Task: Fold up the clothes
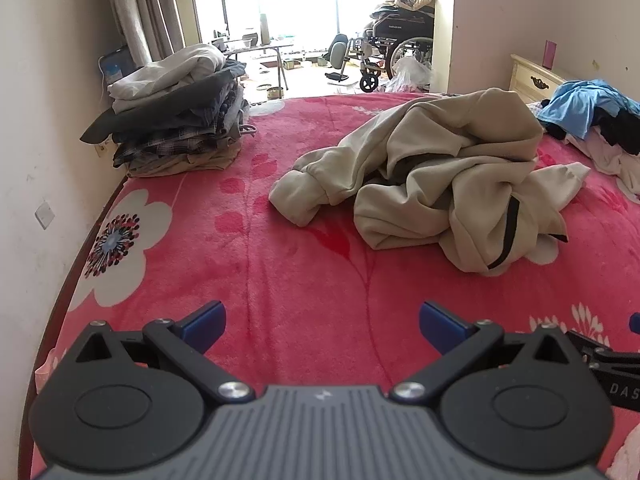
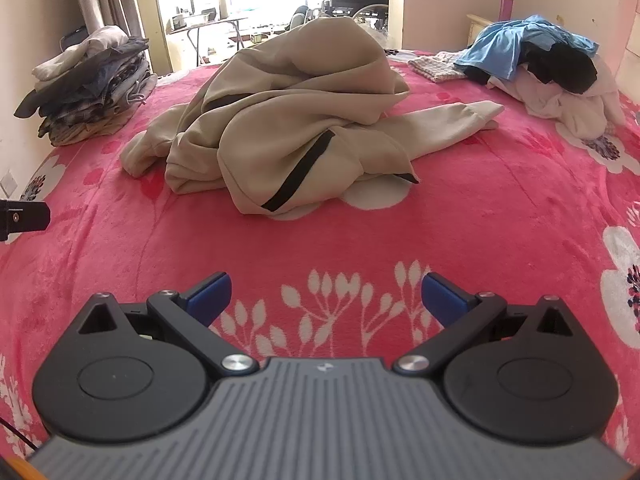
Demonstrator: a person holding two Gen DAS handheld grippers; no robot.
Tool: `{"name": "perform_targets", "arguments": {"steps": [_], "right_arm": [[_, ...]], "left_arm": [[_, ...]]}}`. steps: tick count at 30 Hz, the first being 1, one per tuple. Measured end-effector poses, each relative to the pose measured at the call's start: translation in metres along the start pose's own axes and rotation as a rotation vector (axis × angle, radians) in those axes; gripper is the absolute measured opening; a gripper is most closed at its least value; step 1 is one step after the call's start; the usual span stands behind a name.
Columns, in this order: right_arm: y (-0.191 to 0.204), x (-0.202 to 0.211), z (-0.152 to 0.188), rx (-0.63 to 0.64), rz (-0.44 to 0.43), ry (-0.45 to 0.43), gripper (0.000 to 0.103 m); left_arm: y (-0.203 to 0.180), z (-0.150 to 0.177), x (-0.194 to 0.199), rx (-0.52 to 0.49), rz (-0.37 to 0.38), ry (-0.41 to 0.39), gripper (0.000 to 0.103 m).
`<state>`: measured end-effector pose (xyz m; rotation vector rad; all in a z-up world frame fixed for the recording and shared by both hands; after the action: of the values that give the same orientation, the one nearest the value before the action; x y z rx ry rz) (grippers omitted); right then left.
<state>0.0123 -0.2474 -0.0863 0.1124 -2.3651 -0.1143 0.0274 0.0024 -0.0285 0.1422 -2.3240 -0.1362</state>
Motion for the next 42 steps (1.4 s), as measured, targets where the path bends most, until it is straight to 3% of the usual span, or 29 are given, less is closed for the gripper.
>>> {"name": "perform_targets", "arguments": {"steps": [20,26,34,42], "right_arm": [[-0.006,0.001,-0.001,-0.021,0.008,-0.013,0.102],[-0.008,0.001,-0.002,-0.026,0.012,-0.013,0.102],[-0.008,0.001,-0.001,-0.026,0.015,-0.015,0.102],[-0.009,0.002,-0.002,-0.035,0.022,-0.02,0.102]], "left_arm": [[0.005,0.003,-0.007,0.048,0.008,0.05,0.103],[0.006,0.006,-0.008,0.044,-0.005,0.027,0.103],[0.005,0.008,-0.003,0.064,0.111,-0.013,0.103],[-0.003,0.012,-0.003,0.018,0.106,-0.007,0.103]]}}
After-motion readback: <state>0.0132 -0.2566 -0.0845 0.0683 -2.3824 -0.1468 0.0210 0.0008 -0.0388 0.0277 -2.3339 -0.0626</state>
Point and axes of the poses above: each gripper's, at about its wrist camera, not at the fingertips, and x roughly against the way its jaws point, y to its left, z to its underside, the point moved 4 cm from there along -x, roughly the way its jaws point, and after that the axes turned 5 degrees about -z, right-handed, at the moved point
